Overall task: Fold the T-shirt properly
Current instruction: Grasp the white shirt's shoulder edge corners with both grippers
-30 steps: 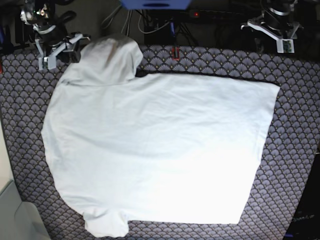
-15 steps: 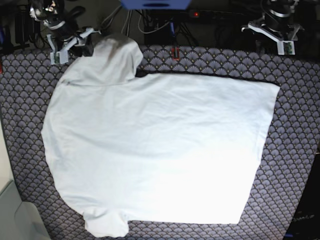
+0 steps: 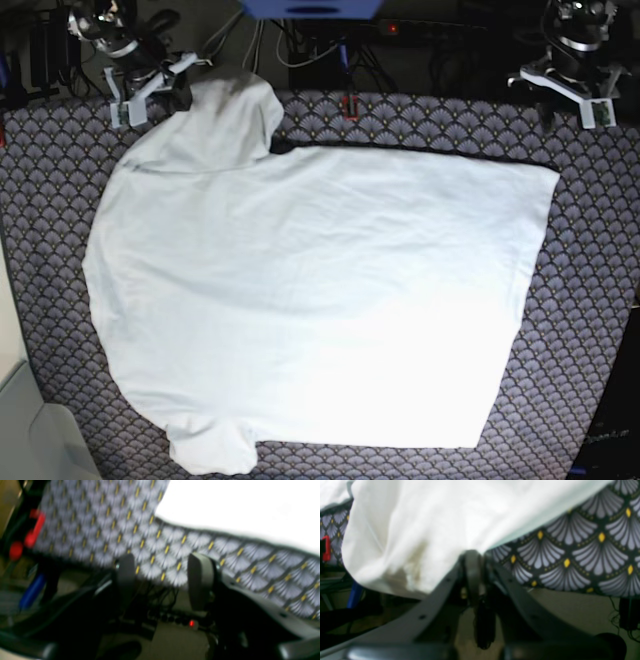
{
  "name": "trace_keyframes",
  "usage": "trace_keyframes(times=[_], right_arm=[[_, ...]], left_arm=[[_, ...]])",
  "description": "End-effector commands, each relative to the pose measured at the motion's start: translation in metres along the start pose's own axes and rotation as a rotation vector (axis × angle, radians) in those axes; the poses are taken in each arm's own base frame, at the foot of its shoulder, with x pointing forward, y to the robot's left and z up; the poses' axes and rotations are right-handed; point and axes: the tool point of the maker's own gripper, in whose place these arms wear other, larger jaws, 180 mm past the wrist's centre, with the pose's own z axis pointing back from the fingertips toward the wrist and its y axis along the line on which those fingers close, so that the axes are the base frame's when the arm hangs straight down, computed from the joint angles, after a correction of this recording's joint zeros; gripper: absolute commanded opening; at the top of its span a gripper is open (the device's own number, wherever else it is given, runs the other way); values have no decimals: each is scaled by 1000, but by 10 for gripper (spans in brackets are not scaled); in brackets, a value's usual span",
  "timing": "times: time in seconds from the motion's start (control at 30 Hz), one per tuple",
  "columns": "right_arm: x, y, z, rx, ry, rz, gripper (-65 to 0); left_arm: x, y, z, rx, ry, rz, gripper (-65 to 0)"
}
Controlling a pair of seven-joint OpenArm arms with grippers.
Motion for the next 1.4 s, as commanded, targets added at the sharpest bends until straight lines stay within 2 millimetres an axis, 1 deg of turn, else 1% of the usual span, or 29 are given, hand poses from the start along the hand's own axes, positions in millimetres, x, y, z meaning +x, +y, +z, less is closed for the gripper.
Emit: trace_keyframes(times=[0.0, 0.07, 0.17, 0.3, 0.37, 0.47, 0.6, 0.67, 0.73, 0.77, 0.9, 0.97, 1.1, 1.3, 1.33, 1.37], right_arm=[[-2, -2, 2, 1, 8, 12, -650], [2, -2, 0, 2, 1, 14, -650], [4, -2, 0, 1, -4, 15, -650], [4, -3, 0, 1, -4, 17, -650], [4, -3, 0, 1, -4, 17, -650], [4, -3, 0, 1, -4, 17, -650], [4, -5, 1, -1, -2, 26, -650], [5, -7, 2, -3, 0, 33, -650], [5, -7, 2, -3, 0, 34, -650], [5, -8, 2, -4, 2, 35, -650], [5, -8, 2, -4, 2, 35, -650], [5, -8, 2, -4, 2, 35, -650], [5, -8, 2, -4, 2, 35, -650], [5, -8, 2, -4, 2, 35, -650], [5, -8, 2, -4, 2, 35, -650], [5, -8, 2, -4, 2, 35, -650]], left_arm=[[10, 9, 1, 27, -35, -5, -312], [20, 13, -4, 39, -64, 2, -312], [29, 12, -13, 44, -57, 19, -312], [42, 11, -35, 50, -54, 58, -312], [50, 7, -45, 50, -69, 96, -312], [57, 3, -58, 54, -84, 136, -312], [52, 4, -80, 63, -66, 178, -312], [43, 6, -90, 69, -38, 198, -312], [36, 8, -96, 76, -19, 210, -312], [29, 9, -98, 80, -3, 215, -312], [18, 9, -111, 87, 33, 241, -312], [9, 9, -113, 88, 56, 244, -312], [4, 7, -118, 86, 73, 252, -312], [3, 4, -118, 80, 75, 262, -320], [2, 3, -118, 79, 76, 266, -335], [0, 1, -117, 79, 79, 267, -368]])
